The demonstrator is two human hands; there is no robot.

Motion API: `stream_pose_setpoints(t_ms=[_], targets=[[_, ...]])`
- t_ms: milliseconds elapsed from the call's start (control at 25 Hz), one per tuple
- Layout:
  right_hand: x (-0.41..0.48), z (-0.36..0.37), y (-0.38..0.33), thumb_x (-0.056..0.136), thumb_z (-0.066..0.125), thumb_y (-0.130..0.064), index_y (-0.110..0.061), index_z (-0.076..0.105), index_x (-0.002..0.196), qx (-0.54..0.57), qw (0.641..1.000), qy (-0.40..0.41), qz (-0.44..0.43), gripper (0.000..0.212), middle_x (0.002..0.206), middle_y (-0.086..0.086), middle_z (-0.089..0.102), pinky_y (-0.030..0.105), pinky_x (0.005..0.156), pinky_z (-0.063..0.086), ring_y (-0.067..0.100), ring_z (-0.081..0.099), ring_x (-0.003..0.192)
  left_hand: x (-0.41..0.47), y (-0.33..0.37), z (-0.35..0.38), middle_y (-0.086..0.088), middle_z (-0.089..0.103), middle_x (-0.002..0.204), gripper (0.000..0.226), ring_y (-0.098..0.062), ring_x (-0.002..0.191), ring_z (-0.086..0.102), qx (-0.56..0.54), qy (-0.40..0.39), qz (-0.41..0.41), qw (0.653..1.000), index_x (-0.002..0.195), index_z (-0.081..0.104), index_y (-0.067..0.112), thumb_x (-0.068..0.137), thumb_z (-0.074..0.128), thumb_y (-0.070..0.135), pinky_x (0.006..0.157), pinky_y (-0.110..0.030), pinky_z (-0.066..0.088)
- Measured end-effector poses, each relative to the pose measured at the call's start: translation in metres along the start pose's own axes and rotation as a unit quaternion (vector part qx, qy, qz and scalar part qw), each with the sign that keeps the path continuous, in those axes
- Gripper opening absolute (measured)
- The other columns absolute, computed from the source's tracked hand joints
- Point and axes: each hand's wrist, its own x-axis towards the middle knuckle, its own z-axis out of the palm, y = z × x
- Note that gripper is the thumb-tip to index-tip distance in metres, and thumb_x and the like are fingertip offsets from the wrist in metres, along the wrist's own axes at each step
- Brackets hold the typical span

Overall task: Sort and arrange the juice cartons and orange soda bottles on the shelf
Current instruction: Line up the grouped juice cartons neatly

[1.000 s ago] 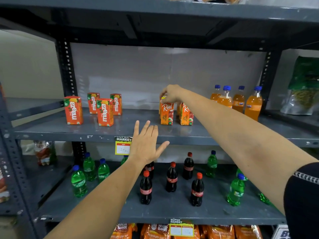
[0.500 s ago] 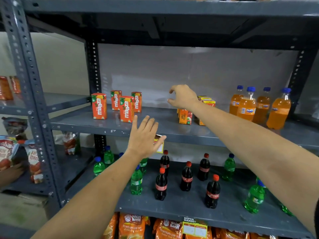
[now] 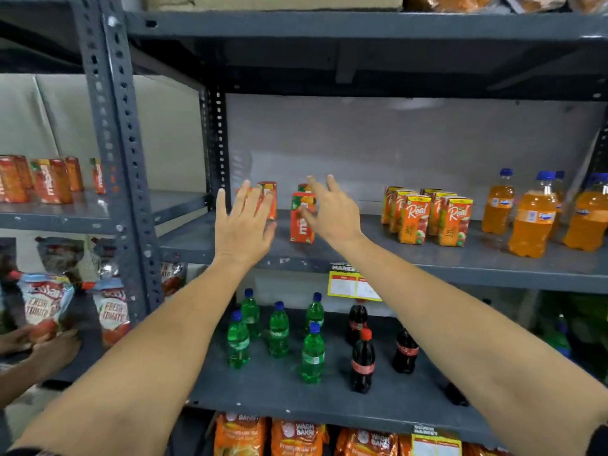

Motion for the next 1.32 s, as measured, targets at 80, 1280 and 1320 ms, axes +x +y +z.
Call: stream_pose_setpoints(t_ms=[80,1280,1320], targets=[[-0.001,0.011,-0.020,0.089,0.057,-0.040,-0.026,0.037,0.144,-0.022,1.000,0.000,0.010,0.060,0.151,0.016,0.035,0.042,0.079,0.051,0.041,0.062,0.104,-0.001,-0.021,0.004,-0.012,0.048,0.141,0.057,-0.029,0.139,0.033,-0.001,-0.037,-0.002,0.999,0.136,0.047,0.012,0.085,0.060,0.035,0.112,-0.061,0.019],[0.071,-0.019,-0.010,0.073,0.081,-0.023,-0.022,0.061,0.121,0.006,0.972,-0.230,-0.056,0.052,0.118,0.002,0.063,0.028,0.085,0.045,0.019,0.059,0.105,0.102,-0.102,0.020,-0.006,0.060,0.114,0.044,-0.020,0.080,0.060,-0.328,-0.361,-0.002,0.873,0.108,0.060,0.024,0.071,0.081,0.014,0.057,-0.027,0.052],[0.071,-0.017,-0.005,0.072,0.082,-0.023,-0.023,0.059,0.123,0.046,0.970,-0.235,-0.027,0.056,0.116,0.001,0.060,0.027,0.083,0.045,0.017,0.057,0.102,0.100,-0.105,0.024,-0.005,0.059,0.114,0.046,-0.020,0.082,0.061,-0.355,-0.359,-0.017,0.863,0.109,0.059,0.025,0.072,0.081,0.011,0.055,-0.027,0.052]])
